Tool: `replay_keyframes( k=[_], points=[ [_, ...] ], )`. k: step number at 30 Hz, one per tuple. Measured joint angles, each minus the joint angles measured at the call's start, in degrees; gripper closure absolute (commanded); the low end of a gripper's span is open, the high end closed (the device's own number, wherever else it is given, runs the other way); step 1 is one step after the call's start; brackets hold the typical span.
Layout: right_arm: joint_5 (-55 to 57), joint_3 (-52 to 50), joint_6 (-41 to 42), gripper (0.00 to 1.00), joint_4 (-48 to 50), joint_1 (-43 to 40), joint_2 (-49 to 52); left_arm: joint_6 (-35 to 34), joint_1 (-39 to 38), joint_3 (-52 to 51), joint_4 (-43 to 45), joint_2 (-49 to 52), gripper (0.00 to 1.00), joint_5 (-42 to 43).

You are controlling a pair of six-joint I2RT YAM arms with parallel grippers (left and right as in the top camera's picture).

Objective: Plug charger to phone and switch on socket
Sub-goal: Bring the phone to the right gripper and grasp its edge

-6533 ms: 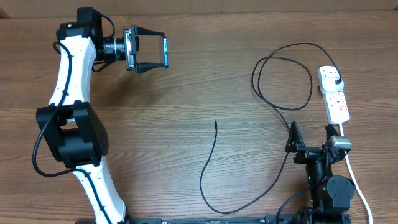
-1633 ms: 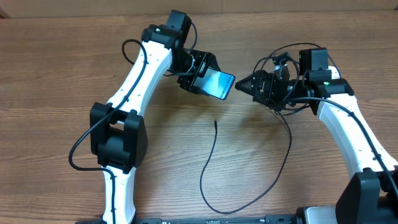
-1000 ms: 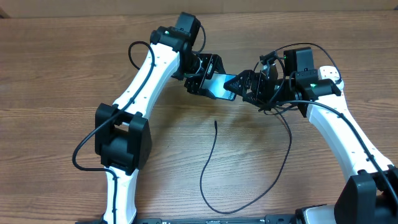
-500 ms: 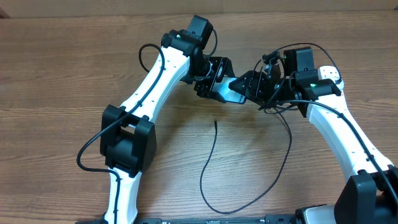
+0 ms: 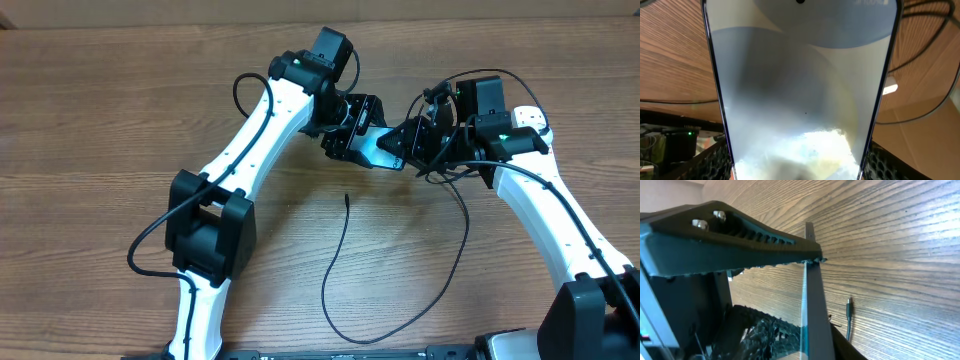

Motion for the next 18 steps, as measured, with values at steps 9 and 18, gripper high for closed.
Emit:
replay_keyframes(
  k=[9, 18],
  points=[
    [0.31, 0.00, 0.02, 0.77, -0.04, 0.00, 0.00, -0.13, -0.28, 0.00, 0.92, 0.00, 0.96, 0.63],
    [1.40, 0.00, -0.13, 0.83, -0.35, -0.04, 0.00, -0.13, -0.28, 0.00, 1.36, 0.00, 0.96, 1.49]
  ],
)
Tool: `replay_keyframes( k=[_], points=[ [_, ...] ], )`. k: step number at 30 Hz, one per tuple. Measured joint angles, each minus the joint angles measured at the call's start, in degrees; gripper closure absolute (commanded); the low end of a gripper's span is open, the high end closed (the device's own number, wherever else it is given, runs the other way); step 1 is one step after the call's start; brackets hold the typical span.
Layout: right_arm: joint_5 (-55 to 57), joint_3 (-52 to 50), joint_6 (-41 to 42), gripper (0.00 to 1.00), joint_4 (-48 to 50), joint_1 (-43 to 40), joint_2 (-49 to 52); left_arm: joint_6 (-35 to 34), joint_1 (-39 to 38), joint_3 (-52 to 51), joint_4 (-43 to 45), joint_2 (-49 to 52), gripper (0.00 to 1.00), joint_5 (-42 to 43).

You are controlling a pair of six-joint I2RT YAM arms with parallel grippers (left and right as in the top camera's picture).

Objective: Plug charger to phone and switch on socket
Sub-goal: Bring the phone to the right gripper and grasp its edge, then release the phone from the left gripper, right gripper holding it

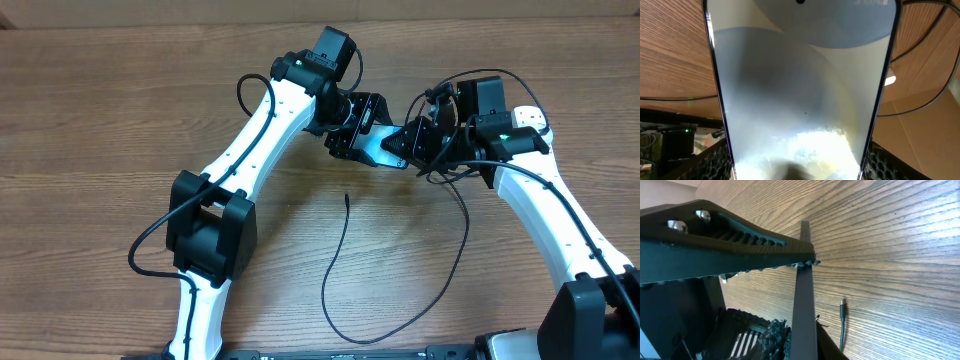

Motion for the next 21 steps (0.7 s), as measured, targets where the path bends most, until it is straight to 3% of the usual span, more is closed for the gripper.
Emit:
replay_keyframes(
  k=[21],
  points=[
    [1.33, 0.00, 0.02, 0.96, -0.31, -0.02, 0.00, -0.20, -0.02, 0.00, 0.24, 0.00, 0.96, 0.17]
  ],
)
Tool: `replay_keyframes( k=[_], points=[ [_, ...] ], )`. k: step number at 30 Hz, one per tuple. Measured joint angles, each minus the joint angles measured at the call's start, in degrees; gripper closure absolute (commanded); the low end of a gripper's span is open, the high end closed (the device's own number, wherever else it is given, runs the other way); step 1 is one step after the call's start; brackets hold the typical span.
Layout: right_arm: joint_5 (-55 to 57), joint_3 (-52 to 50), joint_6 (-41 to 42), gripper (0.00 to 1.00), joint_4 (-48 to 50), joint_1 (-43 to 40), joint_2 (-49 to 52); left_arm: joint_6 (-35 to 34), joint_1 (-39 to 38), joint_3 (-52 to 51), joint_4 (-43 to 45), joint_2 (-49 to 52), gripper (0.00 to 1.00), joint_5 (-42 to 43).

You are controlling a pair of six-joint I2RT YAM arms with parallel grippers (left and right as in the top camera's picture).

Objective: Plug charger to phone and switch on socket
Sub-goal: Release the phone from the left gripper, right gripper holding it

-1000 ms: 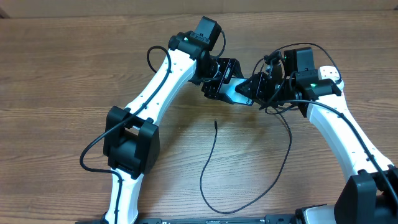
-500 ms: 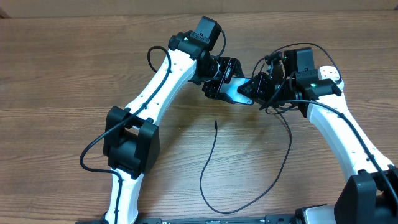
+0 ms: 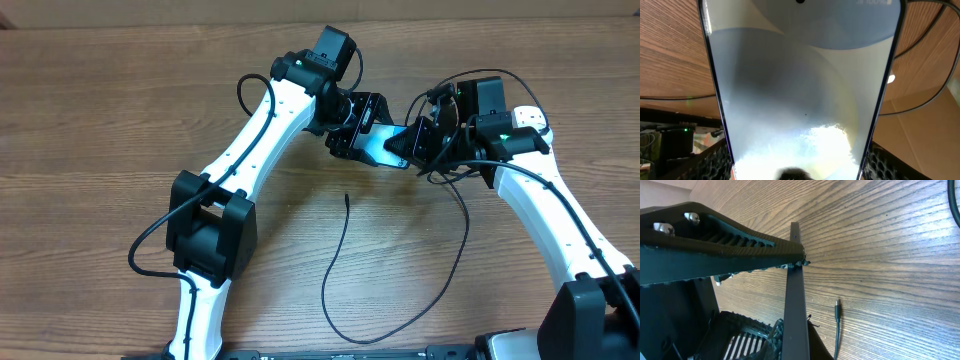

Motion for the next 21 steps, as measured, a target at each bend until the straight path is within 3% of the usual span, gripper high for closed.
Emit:
replay_keyframes(
  k=[7, 9, 12, 13, 21],
  points=[
    [0.07, 0.00, 0.02, 0.96, -0.02, 0.00, 0.00, -0.02, 0.00, 0.00, 0.00, 0.00, 0.93, -0.13],
    [0.09, 0.00, 0.00, 0.96, 0.00, 0.00, 0.00, 0.00, 0.00, 0.00, 0.00, 0.00, 0.71, -0.13],
    [0.07, 0.00, 0.02, 0.96, 0.00, 0.00, 0.00, 0.00, 0.00, 0.00, 0.00, 0.00, 0.11, -0.13],
    [0.07, 0.00, 0.02, 0.96, 0.00, 0.00, 0.00, -0.02, 0.00, 0.00, 0.02, 0.00, 0.00, -0.13],
    [0.17, 0.02, 0.15, 0.96, 0.20, 0.07, 0.02, -0.50, -1.07, 0.11, 0.20, 0.00, 0.01, 0.98]
  ],
)
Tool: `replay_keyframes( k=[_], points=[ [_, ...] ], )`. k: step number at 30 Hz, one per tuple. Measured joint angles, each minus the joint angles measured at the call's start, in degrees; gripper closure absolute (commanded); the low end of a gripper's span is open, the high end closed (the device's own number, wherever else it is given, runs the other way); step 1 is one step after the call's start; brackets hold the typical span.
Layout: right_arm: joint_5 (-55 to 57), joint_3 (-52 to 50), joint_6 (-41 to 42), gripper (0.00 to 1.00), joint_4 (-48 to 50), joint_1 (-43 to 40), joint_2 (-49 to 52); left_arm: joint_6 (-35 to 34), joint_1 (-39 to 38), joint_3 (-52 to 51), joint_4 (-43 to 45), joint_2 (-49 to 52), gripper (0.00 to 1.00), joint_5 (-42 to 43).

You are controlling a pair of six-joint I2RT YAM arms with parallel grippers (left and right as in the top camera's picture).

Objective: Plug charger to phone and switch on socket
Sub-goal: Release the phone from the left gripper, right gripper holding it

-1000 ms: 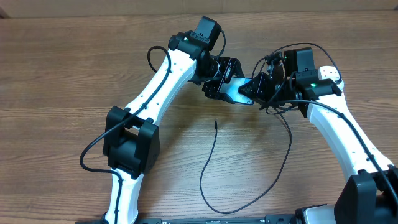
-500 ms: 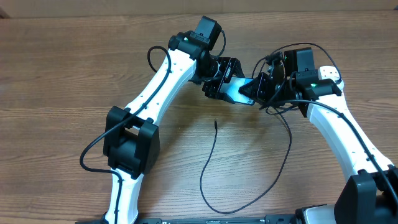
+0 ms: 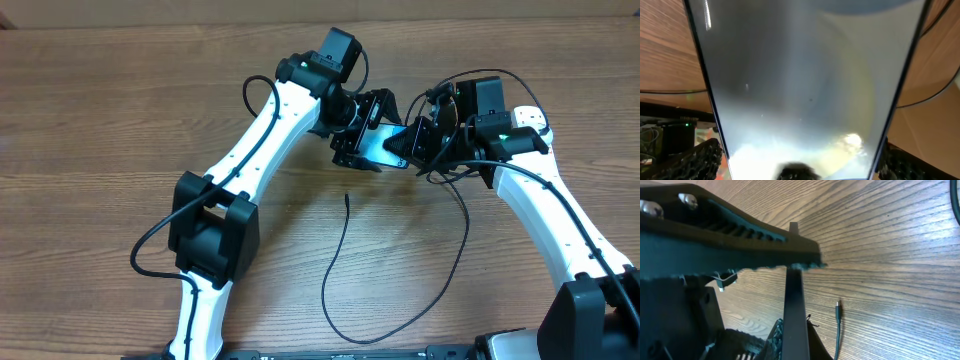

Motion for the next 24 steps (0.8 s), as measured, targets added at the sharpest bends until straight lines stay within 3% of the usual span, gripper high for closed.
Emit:
replay_keyframes(
  k=[7, 15, 24],
  points=[
    [0.39, 0.00, -0.02, 0.96, 0.02, 0.00, 0.00, 1.49, 0.44, 0.00, 0.00, 0.00, 0.00, 0.81],
    [1.64, 0.00, 1.01, 0.96, 0.09, -0.28, 0.00, 11.08, 4.66, 0.04, 0.00, 0.00, 0.01, 4.92],
    [1.68, 0.00, 12.52, 0.96, -0.07, -3.91, 0.00, 23.15, 11.93, 0.28, -0.52, 0.00, 0.01, 9.90]
  ],
)
